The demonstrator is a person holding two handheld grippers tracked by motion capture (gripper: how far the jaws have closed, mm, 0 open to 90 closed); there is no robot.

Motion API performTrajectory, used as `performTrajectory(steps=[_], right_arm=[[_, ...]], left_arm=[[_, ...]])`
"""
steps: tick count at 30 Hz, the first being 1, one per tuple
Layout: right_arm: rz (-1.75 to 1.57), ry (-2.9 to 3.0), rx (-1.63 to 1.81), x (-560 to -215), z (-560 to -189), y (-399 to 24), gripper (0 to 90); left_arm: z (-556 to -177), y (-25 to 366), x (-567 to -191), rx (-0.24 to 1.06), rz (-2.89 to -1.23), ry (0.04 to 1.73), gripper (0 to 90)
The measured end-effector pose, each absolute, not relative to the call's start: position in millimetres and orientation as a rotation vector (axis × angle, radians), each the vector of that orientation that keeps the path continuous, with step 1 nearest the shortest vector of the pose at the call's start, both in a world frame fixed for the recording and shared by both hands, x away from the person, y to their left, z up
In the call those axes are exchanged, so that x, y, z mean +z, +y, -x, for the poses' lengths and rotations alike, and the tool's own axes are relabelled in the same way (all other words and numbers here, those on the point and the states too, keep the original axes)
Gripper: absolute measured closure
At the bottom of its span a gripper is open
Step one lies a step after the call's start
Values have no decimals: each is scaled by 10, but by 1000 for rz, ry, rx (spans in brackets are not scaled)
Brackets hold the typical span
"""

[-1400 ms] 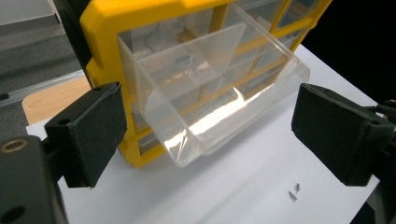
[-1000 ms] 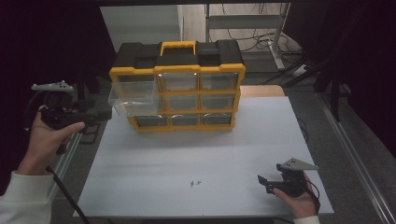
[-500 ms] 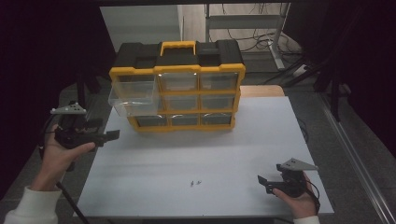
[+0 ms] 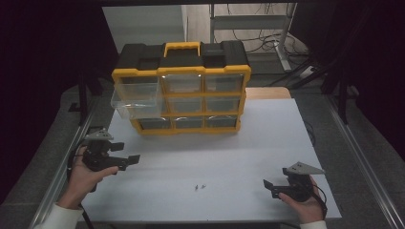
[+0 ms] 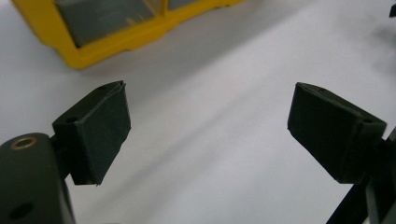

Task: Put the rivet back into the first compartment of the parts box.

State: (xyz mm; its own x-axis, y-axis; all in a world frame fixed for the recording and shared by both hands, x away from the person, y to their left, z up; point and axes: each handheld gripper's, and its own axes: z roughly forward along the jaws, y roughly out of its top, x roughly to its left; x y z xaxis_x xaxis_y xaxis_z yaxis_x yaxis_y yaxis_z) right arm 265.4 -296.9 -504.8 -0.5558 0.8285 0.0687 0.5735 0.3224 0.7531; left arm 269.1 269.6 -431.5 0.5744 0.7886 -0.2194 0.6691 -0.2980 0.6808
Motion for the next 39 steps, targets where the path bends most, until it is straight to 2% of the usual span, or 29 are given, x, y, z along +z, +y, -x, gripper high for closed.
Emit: performTrajectory(steps=[12, 26, 39], right_arm=[[-1247, 2268, 1073, -5052, -2653, -2965, 103], [-1244, 2268, 1069, -5050, -2651, -2968, 103], [-1239, 2276, 1058, -5060, -2655, -2961, 103]], left_arm=[[-2662, 2156, -4676, 134, -2171, 1080, 150], [-2666, 1453, -4902, 107, -2309, 979, 163], [-2717, 1033, -5088, 94, -2415, 917, 176]])
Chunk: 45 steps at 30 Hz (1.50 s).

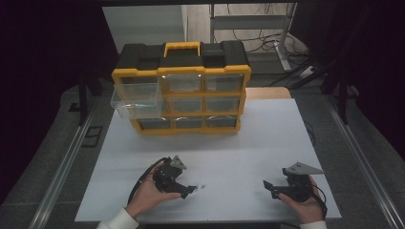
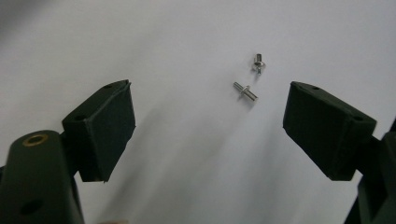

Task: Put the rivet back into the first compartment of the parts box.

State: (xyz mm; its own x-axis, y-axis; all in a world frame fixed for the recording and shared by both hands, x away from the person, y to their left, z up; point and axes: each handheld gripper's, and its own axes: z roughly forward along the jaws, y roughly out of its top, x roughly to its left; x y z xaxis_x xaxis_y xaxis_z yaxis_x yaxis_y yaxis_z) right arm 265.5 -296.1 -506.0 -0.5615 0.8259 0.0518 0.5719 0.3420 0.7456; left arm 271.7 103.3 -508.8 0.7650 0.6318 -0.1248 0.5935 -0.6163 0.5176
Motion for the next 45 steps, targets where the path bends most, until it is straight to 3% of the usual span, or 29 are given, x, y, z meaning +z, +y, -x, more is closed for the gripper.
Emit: performTrajectory(steps=[11, 27, 45], right_arm=[[-1240, 2277, 1056, -5060, -2654, -2964, 103], [-1248, 2285, 1043, -5070, -2659, -2964, 104], [-1246, 2285, 1036, -5071, -2658, -2970, 105]], left_arm=[[-2702, 821, -5169, 118, -2462, 872, 300], [-2710, 778, -5197, 95, -2494, 751, 810], [-2786, 1065, -5084, -18, -2393, 798, 831]])
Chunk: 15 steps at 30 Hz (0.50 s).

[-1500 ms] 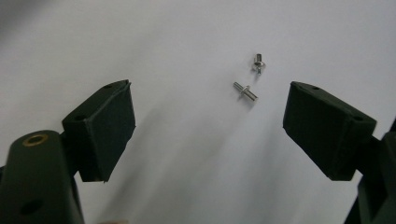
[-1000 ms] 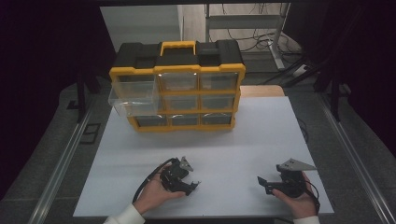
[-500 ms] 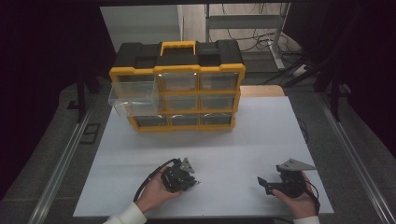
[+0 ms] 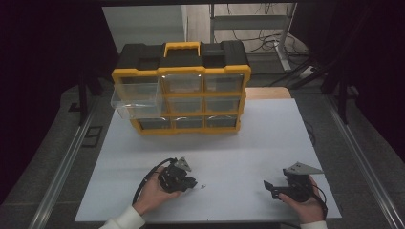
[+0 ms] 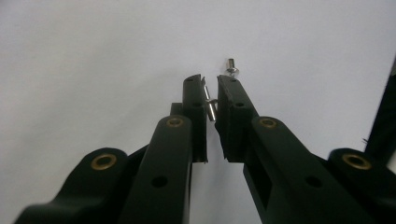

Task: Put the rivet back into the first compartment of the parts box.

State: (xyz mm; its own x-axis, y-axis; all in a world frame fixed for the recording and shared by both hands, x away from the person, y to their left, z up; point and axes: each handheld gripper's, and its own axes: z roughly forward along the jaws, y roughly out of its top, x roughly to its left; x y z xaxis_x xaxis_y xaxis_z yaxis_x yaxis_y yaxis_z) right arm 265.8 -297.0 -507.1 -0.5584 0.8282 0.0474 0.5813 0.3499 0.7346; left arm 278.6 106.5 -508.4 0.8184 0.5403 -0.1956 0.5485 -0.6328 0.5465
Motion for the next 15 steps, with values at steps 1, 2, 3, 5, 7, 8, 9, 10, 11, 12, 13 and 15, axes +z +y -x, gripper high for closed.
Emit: performTrajectory(steps=[1, 2, 3, 5, 7, 8, 9, 10, 11, 12, 13, 15], right_arm=[[-1246, 2285, 1036, -5071, -2658, -2969, 105], [-1246, 2285, 1036, -5071, -2658, -2969, 105], [-1247, 2285, 1036, -5072, -2658, -2969, 105], [-1248, 2284, 1037, -5071, -2658, -2970, 105], [-1247, 2284, 1037, -5070, -2657, -2973, 105], [-1248, 2284, 1038, -5070, -2657, -2973, 105], [-1248, 2284, 1037, -5071, -2658, -2973, 105], [-1247, 2284, 1036, -5072, -2658, -2973, 105], [-1250, 2283, 1038, -5072, -2657, -2970, 105], [-1249, 2284, 1038, -5070, -2657, -2968, 105], [-1250, 2283, 1039, -5069, -2656, -2966, 105], [-1250, 2282, 1039, -5067, -2655, -2966, 105]], left_arm=[[-2792, 1100, -5069, -22, -2383, 804, 831], [-2792, 1134, -5053, -22, -2372, 821, 831], [-2794, 1168, -5037, -26, -2358, 835, 831], [-2801, 1251, -5001, -28, -2338, 852, 831], [-2808, 1343, -4960, -28, -2321, 865, 831], [-2808, 1343, -4960, -28, -2321, 865, 831], [-2807, 1430, -4918, -27, -2294, 885, 831], [-2807, 1474, -4894, -23, -2285, 893, 831], [-2807, 1517, -4870, -18, -2277, 899, 831], [-2807, 1563, -4842, -15, -2270, 903, 831], [-2807, 1563, -4842, -15, -2270, 903, 831], [-2803, 1651, -4788, -2, -2250, 912, 832]])
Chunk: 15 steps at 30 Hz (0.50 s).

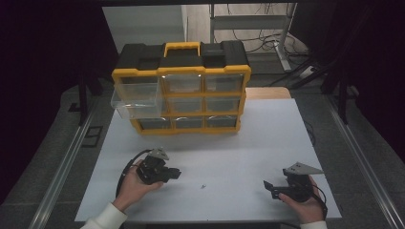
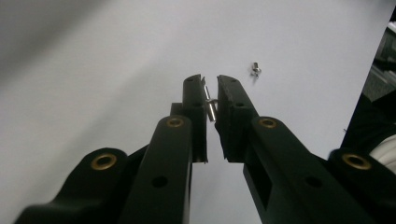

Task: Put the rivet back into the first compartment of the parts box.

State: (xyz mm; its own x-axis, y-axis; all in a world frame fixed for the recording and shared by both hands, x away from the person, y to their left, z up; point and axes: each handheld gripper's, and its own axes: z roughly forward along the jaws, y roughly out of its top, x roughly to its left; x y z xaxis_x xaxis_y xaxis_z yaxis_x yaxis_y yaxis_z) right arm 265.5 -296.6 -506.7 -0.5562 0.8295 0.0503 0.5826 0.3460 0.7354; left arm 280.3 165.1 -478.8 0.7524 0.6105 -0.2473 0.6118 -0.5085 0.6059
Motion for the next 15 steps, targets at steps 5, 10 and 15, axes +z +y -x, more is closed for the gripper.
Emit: performTrajectory(steps=[5, 10, 15], right_arm=[[-1251, 2278, 1042, -5065, -2655, -2970, 105], [-1251, 2278, 1041, -5065, -2655, -2971, 105], [-1252, 2277, 1041, -5064, -2655, -2975, 105]], left_arm=[[-2790, 1914, -4638, 28, -2209, 947, 831], [-2766, 2109, -4541, 53, -2177, 980, 831], [-2751, 2308, -4448, 74, -2159, 1001, 831]])
